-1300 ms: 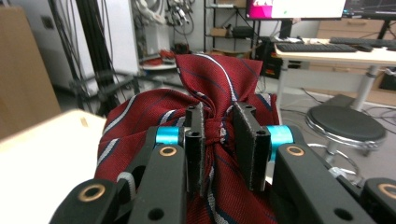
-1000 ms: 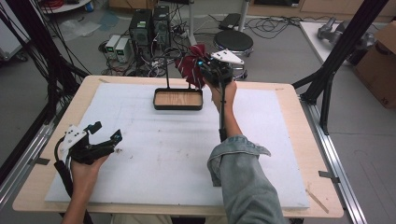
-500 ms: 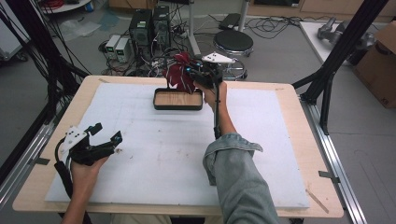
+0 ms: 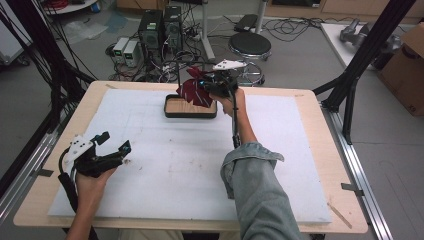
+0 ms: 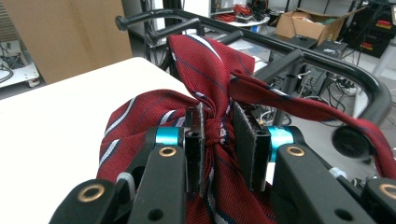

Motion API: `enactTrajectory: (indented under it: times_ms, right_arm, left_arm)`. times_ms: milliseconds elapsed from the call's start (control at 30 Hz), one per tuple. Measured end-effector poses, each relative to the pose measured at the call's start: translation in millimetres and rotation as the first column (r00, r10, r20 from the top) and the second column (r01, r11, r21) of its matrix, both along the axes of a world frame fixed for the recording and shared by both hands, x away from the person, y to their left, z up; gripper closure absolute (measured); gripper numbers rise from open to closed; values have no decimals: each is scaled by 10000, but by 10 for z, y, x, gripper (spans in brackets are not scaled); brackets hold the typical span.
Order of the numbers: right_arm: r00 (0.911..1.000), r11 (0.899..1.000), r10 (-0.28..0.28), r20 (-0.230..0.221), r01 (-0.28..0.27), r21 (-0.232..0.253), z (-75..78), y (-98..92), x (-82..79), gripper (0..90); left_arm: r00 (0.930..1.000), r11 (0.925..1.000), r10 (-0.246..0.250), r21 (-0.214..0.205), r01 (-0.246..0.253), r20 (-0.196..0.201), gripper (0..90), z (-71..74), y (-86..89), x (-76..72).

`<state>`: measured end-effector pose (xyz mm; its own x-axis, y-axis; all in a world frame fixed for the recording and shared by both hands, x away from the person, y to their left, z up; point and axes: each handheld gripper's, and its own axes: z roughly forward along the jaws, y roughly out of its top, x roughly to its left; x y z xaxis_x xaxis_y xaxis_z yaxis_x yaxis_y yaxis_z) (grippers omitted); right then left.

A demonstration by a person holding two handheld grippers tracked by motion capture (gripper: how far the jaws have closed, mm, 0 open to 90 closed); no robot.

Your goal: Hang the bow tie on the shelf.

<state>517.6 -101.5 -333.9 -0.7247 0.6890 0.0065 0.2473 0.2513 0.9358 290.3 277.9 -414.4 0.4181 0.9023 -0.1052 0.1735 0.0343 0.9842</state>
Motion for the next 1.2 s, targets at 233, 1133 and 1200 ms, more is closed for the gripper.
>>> enactTrajectory:
  times_ms: [233, 1133, 1200]
  right_arm:
    - [9974, 9960, -713, -130, 705, -542, -54, -95, 59, 746]
    - [9783, 9724, -2026, 423, 2061, -1094, -116, -104, 98, 640]
    - [9826, 9764, -1850, 140, 1854, -1104, -121, -110, 99, 582]
  left_arm:
    - [10000, 10000, 1, 7, -1, -10, 142, -3, 0, 3]
    - [9999, 9999, -98, 51, 98, -25, 142, -12, -16, 14]
    - [10000, 9999, -96, 41, 96, -29, 142, -13, -19, 16]
